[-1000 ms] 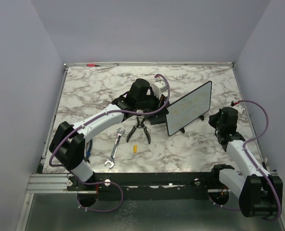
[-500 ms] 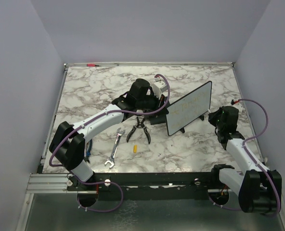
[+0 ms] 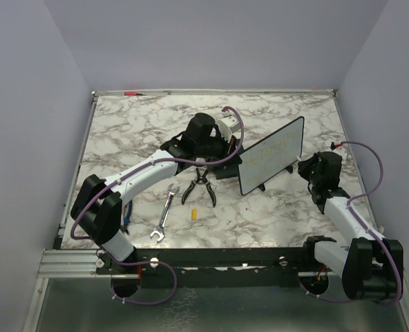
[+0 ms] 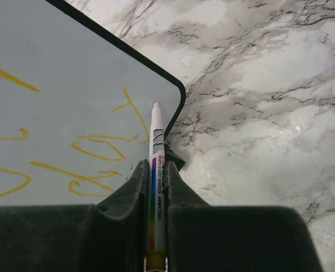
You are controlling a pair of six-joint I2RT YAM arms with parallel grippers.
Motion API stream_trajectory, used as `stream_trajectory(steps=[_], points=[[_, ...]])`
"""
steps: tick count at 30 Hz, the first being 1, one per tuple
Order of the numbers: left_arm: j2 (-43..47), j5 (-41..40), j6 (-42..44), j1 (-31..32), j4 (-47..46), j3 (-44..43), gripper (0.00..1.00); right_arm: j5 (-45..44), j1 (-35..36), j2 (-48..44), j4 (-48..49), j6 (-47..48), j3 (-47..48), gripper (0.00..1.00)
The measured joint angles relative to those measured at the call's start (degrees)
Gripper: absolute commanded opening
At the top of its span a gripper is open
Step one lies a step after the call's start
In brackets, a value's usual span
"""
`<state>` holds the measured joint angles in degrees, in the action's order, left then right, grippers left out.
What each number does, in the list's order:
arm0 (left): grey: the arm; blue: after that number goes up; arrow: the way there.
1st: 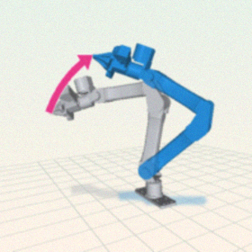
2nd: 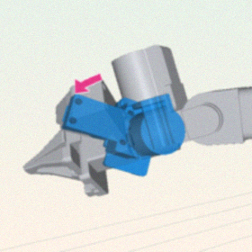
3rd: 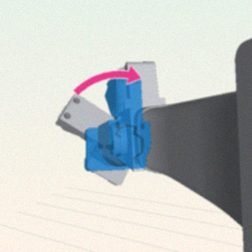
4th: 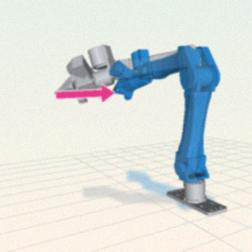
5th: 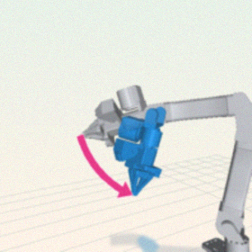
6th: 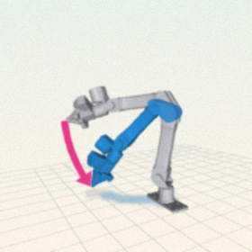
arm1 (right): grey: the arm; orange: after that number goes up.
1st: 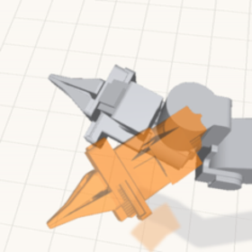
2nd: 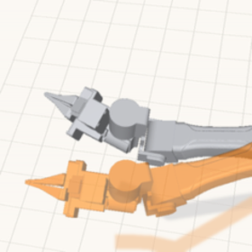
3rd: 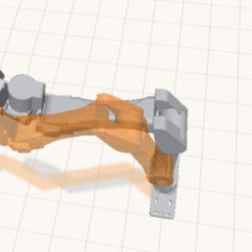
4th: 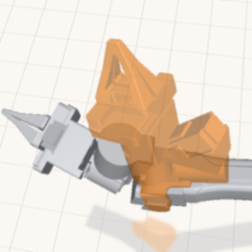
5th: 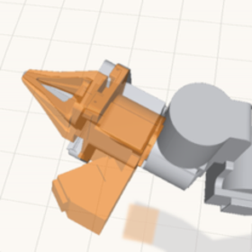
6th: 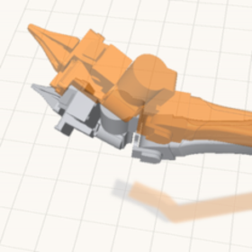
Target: Write a sentence on the whiteboard
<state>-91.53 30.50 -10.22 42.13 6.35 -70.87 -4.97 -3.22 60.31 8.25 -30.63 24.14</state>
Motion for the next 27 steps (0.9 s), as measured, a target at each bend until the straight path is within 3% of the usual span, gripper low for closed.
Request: stream_trajectory(steps=[27], points=[[0.0, 0.0, 0.0, 0.0, 0.0, 0.0, 0.00, 0.3, -0.6, 0.5, 0.8, 0.0, 0.0, 0.01]])
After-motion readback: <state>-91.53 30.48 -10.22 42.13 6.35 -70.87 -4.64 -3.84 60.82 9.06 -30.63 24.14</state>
